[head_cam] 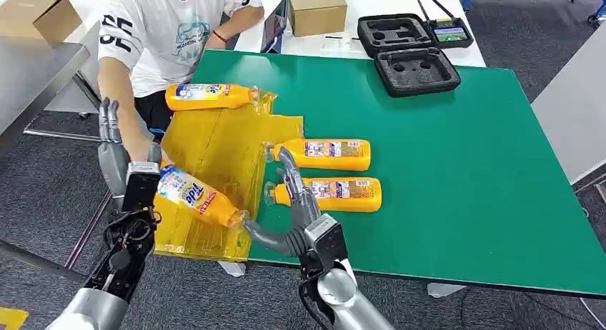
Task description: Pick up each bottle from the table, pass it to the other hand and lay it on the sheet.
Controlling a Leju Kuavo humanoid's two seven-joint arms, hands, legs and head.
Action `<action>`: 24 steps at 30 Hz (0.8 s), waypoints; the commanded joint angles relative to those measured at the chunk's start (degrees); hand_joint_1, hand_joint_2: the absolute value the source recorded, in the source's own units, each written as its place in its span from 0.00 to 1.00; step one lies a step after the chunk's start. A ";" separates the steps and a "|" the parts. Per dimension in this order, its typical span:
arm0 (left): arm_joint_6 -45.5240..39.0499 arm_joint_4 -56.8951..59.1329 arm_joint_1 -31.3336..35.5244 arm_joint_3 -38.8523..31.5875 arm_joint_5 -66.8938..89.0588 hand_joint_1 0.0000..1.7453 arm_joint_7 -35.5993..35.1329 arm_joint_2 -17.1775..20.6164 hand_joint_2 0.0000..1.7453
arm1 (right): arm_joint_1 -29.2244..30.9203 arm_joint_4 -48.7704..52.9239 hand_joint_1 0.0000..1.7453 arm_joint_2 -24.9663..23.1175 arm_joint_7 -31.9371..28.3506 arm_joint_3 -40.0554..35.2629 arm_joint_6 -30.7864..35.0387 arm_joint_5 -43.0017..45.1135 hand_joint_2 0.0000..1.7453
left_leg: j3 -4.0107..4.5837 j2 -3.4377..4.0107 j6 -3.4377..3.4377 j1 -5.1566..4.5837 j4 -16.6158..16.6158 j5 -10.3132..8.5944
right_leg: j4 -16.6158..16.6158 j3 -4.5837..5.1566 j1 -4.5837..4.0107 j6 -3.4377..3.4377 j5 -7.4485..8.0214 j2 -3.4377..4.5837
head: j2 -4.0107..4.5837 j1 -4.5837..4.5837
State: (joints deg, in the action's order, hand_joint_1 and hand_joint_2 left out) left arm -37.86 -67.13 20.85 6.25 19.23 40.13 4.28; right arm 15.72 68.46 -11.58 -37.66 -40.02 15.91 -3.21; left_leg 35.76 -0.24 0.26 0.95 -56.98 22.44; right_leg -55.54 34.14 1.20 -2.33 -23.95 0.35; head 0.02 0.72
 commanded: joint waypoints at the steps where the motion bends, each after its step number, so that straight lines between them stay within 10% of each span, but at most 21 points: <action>1: -0.53 -3.42 -4.80 -4.17 -15.81 0.00 -0.13 -0.44 1.00 | 5.99 -0.82 0.00 7.45 8.89 -0.65 4.68 -13.24 1.00 | -0.19 0.08 0.06 0.00 0.03 0.08 | 0.07 -0.20 -0.02 0.06 -0.04 0.04 | -0.02 0.00; 9: 6.97 -11.30 -15.34 -9.81 -23.91 0.00 -0.13 -0.28 1.00 | 13.69 -12.45 0.00 13.67 22.83 7.00 -1.07 -37.53 1.00 | -0.22 0.06 0.08 -0.01 0.00 0.13 | 0.07 -0.26 -0.02 0.06 -0.08 0.00 | -0.02 0.00; 24: 8.55 -10.41 -15.41 -6.03 -22.22 0.00 -0.13 -1.29 1.00 | 19.74 -27.07 0.00 15.36 25.88 6.66 -5.22 -44.49 1.00 | -0.16 -0.04 0.08 0.00 -0.04 0.12 | 0.03 -0.25 -0.03 0.07 -0.10 -0.10 | -0.02 0.02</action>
State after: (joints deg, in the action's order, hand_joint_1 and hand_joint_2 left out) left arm -29.68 -80.06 3.80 -1.97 -3.32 40.15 4.20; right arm 29.02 53.76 3.50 -12.15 -31.93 12.76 -46.62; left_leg 35.83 -0.27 0.27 0.95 -57.00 22.44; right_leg -55.53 34.16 1.19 -2.34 -23.93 0.32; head 0.00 0.74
